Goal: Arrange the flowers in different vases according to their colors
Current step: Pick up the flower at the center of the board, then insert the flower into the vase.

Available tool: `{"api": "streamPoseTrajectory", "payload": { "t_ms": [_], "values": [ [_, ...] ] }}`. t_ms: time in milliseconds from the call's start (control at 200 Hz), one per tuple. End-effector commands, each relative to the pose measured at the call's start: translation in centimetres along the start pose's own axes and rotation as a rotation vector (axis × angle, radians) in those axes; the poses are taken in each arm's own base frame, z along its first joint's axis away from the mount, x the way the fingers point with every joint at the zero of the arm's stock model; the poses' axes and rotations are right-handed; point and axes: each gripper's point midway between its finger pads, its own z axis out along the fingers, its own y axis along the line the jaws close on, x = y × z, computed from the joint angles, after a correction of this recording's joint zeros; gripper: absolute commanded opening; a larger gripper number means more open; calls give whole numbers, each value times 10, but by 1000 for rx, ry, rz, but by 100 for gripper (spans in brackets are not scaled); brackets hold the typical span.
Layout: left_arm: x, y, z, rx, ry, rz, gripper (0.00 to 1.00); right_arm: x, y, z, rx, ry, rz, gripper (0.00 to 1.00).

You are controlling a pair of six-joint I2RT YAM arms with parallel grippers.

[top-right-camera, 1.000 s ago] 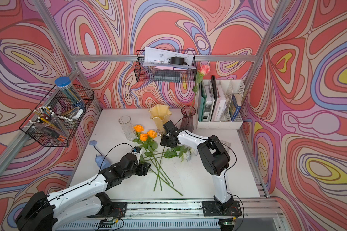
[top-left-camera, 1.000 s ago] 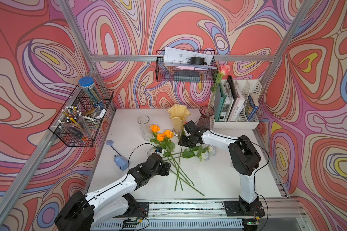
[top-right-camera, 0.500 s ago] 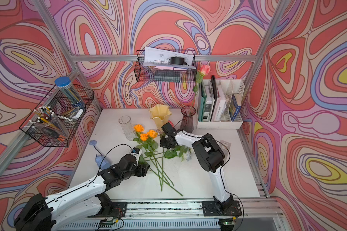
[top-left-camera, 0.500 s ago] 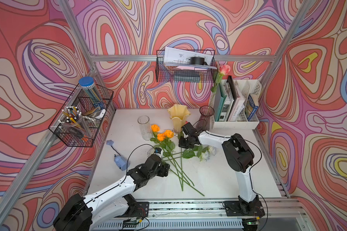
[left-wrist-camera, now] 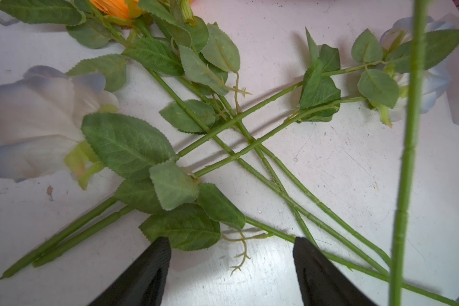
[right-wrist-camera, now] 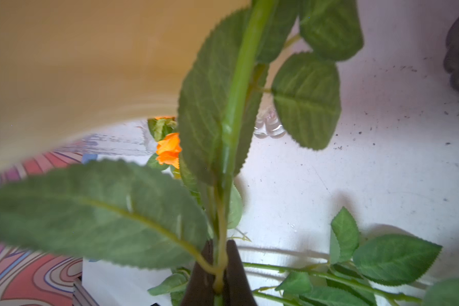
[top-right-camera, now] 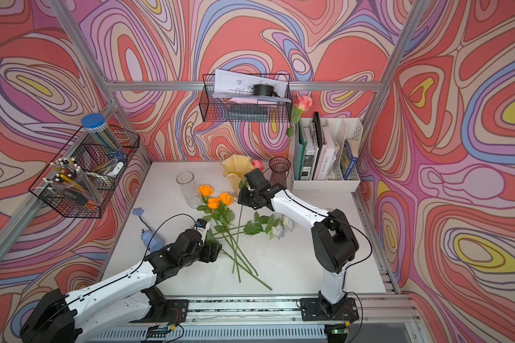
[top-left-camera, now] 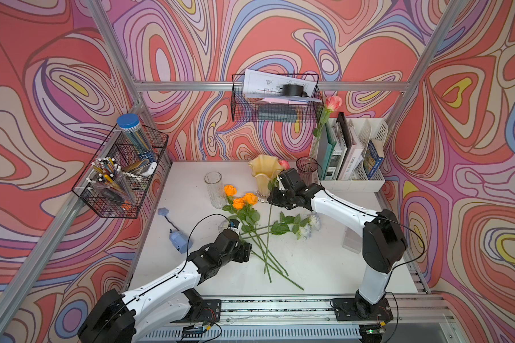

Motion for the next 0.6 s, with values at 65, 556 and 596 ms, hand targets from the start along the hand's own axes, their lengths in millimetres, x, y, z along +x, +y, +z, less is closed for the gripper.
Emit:
{"api": "streamPoseTrajectory", "payload": {
  "t_ms": [65,556,596],
  "values": [
    [7,8,-1,-23,13,3,79,11,0,-38,-9,-18,19,0],
    [6,6,2,-16,20,11,79,-34,48,-204,-95,-295,-90,0],
    [5,6,2,-20,20,12,79,-46,55,-219,-92,-344,-128,0]
  ]
}}
